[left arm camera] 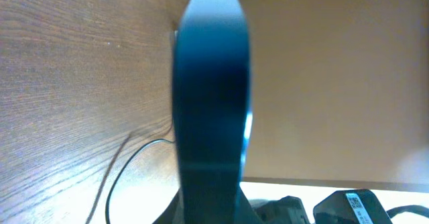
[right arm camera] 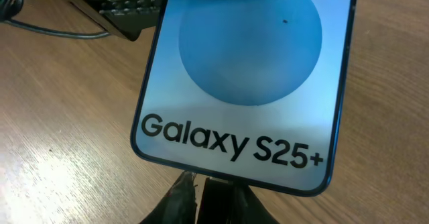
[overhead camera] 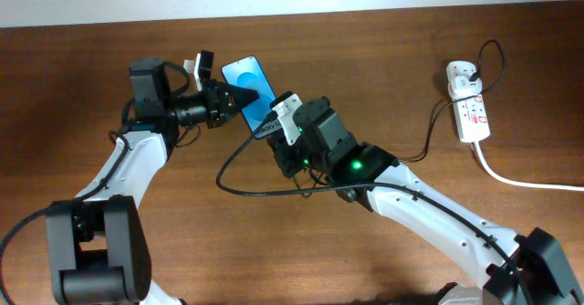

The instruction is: Plug charger to phone and switch on socket

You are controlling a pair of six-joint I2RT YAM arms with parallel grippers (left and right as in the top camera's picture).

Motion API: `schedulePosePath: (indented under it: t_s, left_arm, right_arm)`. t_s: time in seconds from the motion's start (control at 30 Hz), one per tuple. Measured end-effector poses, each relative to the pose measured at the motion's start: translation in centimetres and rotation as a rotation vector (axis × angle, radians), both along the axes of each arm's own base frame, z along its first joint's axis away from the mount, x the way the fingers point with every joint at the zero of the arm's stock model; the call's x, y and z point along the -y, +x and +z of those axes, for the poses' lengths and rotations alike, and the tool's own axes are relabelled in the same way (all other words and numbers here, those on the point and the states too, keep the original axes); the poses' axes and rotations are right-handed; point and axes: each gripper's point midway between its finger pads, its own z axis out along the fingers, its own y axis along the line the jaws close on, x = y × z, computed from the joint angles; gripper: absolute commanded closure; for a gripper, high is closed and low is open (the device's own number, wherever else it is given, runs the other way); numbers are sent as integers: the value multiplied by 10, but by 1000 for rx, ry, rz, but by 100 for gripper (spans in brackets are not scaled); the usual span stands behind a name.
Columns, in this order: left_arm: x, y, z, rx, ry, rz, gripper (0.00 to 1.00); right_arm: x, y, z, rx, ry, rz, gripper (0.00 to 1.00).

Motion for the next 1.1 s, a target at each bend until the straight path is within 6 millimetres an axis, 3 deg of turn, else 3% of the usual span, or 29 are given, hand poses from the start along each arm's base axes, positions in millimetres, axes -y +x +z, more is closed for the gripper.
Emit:
schedulePosePath:
  t_s: [0.2,0.33,0.47,0.63,0.7,1.1]
  left_arm:
    - [3,0,-2,-1,7,2,100]
    - [5,1,-4,-4,18,10,100]
    - [7,0,-8,-12,25,12,100]
    - [15,-6,-11,-30,24,-8,100]
    - [15,-6,-11,-29,24,-10,100]
    - [15,-6,-11,-29,24,-10,100]
  right_arm:
    - [-5,-7,0,-39,25,21,41]
    - [-7,-13,1,-70,27,39,2]
    - [-4,-21,6,-82,17,48,1]
    - [9,-35,53,-22,56,49,1]
    - [13,-40,61,-18,59,50,1]
    - [24,-53,52,-74,15,47,2]
